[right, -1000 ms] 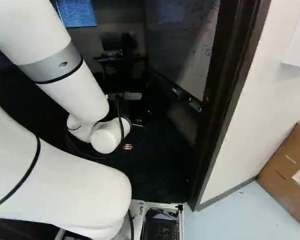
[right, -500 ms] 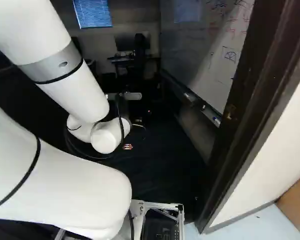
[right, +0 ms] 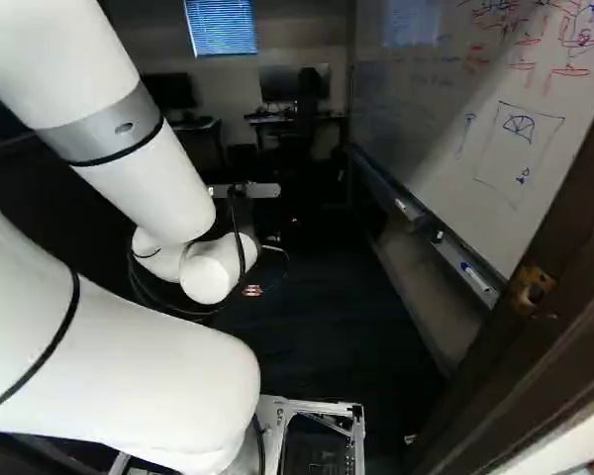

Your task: Open the door and move inside

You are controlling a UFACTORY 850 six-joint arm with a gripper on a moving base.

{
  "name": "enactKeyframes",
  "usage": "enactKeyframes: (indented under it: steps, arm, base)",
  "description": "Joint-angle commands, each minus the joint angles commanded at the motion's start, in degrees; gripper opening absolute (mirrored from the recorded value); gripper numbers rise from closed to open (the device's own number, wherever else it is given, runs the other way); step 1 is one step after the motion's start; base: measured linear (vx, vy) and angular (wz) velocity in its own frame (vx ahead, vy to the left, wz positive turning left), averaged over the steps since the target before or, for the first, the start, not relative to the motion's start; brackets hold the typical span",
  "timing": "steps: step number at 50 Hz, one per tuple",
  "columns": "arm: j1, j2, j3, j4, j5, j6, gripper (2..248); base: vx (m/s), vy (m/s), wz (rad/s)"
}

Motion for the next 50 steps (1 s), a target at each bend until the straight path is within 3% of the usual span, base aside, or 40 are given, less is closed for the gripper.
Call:
enactKeyframes:
  steps: [29,50]
  arm:
    - [0.0,0.0,0.0,0.0,0.0,0.0,247]
    - [0.0,0.0,0.0,0.0,0.0,0.0,247]
  base:
    - [0.205,0.013,0.257]
    - [0.226,-0.041,0.023]
